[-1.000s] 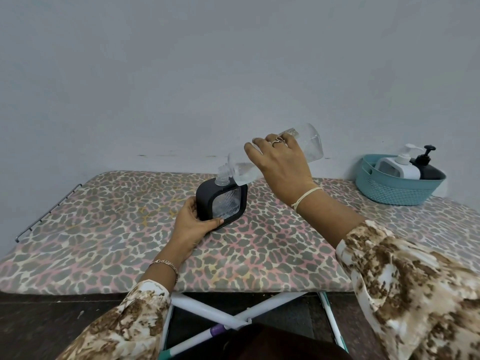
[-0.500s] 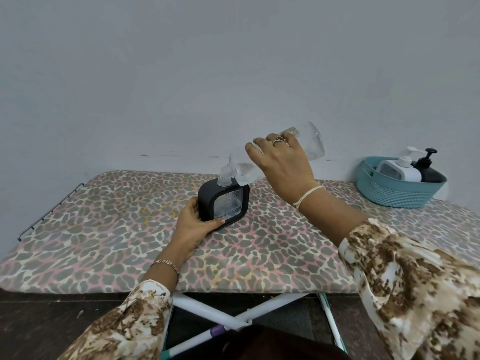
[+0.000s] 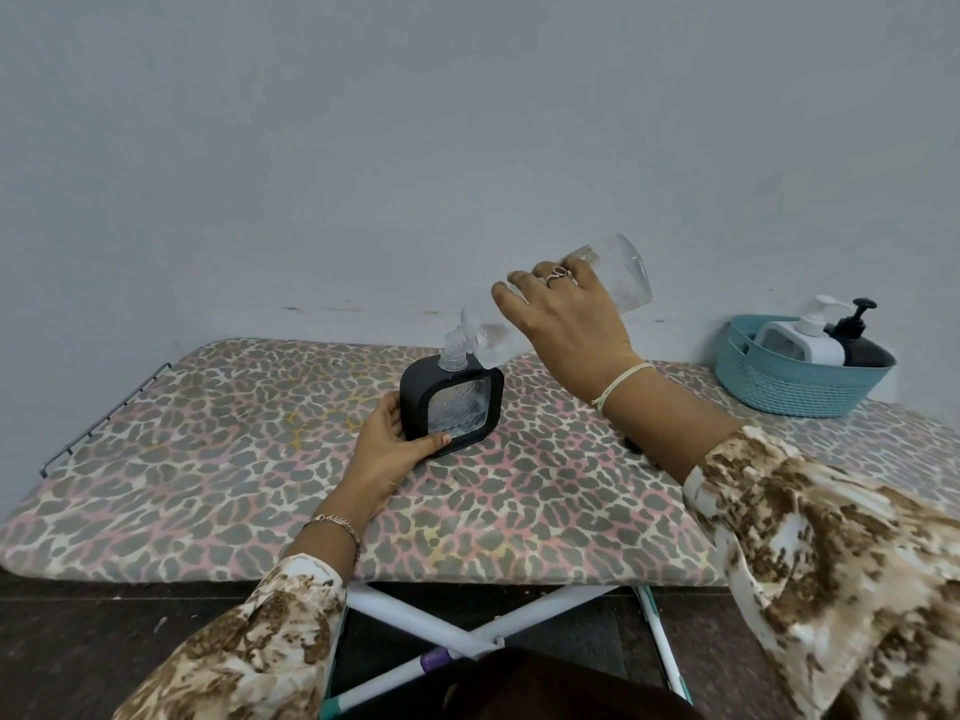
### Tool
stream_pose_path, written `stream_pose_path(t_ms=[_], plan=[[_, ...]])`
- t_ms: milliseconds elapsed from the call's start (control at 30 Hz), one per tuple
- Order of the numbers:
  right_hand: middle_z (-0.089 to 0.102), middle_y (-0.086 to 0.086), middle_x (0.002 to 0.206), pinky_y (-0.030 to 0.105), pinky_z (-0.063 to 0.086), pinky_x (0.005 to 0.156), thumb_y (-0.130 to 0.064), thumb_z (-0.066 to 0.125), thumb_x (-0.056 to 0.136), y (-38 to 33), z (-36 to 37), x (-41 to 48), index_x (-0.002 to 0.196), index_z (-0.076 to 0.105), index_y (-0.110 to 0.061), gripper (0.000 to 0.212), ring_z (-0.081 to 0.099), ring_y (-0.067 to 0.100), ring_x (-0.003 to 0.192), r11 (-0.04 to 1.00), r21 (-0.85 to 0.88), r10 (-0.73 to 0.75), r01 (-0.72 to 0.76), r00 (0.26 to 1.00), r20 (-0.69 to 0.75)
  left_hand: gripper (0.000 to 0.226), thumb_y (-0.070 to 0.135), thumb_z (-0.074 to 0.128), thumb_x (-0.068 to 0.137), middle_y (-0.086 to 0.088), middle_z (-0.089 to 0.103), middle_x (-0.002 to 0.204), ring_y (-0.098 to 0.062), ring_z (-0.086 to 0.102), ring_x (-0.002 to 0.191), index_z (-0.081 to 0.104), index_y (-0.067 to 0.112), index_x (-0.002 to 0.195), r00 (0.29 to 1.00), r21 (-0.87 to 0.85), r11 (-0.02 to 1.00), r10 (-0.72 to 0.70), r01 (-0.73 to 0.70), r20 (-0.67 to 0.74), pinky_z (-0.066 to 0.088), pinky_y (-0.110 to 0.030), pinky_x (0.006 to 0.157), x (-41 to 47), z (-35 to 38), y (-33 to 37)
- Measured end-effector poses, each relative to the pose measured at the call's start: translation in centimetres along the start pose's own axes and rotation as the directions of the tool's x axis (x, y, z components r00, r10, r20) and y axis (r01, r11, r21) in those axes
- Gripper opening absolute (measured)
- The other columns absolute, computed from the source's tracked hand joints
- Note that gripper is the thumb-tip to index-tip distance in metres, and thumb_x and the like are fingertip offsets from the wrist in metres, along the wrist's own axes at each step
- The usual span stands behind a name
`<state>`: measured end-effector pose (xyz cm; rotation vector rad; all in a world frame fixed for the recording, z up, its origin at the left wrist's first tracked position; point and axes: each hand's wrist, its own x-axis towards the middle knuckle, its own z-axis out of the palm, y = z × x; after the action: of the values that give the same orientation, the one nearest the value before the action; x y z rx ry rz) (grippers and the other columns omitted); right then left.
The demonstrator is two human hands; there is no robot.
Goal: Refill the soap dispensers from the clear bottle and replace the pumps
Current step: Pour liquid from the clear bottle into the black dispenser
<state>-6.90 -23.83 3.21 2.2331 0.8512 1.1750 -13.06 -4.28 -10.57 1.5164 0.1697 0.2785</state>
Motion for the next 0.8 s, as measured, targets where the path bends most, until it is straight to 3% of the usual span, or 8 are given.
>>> stream_pose_path(t_ms=[200, 433, 633, 800], plan=[[0.069, 0.001, 0.103, 0.038, 0.045, 0.09, -0.006, 0.064, 0.072, 0.3, 0.0, 0.2, 0.113, 0.06, -0.019, 0.043, 0.065, 0.025, 0.096, 0.999, -0.036, -0.036, 0.035, 0.999, -0.008, 0.069, -0.008, 0.079, 0.07, -0.004, 0.057, 0.126, -0.017, 0.056, 0.118, 0.046, 0.011, 0.127, 1.0, 0.014, 1.0, 0.019, -0.019, 0.002, 0.045, -0.036, 0.104, -0.1, 0.2, 0.1], [0.069, 0.002, 0.103, 0.038, 0.043, 0.091, -0.006, 0.065, 0.073, 0.4, 0.0, 0.5, 0.111, 0.06, -0.018, 0.041, 0.065, 0.026, 0.095, 0.996, -0.062, -0.063, 0.063, 0.998, -0.009, 0.068, 0.0, 0.086, 0.064, 0.002, 0.062, 0.116, -0.013, 0.061, 0.11, 0.049, 0.017, 0.119, 0.998, 0.068, 0.996, 0.058, -0.056, -0.024, 0.05, -0.031, 0.097, -0.1, 0.3, 0.0], [0.067, 0.001, 0.101, 0.038, 0.04, 0.092, -0.003, 0.047, 0.075, 0.5, -0.2, 0.9, 0.113, 0.058, -0.018, 0.043, 0.063, 0.025, 0.095, 0.99, -0.097, -0.104, 0.104, 0.995, 0.006, 0.062, 0.008, 0.088, 0.064, 0.01, 0.061, 0.11, -0.009, 0.06, 0.107, 0.049, 0.029, 0.108, 0.995, 0.099, 0.991, 0.096, -0.092, -0.03, 0.049, -0.029, 0.094, -0.1, 0.4, -0.1], [0.067, 0.001, 0.103, 0.038, 0.04, 0.093, -0.004, 0.041, 0.076, 0.6, -0.4, 1.1, 0.115, 0.057, -0.019, 0.045, 0.063, 0.025, 0.097, 0.987, -0.101, -0.124, 0.127, 0.992, 0.031, 0.06, 0.004, 0.083, 0.07, 0.013, 0.058, 0.107, -0.011, 0.058, 0.107, 0.047, 0.023, 0.114, 0.995, 0.1, 0.99, 0.098, -0.096, -0.022, 0.047, -0.026, 0.094, -0.2, 0.6, 0.0]])
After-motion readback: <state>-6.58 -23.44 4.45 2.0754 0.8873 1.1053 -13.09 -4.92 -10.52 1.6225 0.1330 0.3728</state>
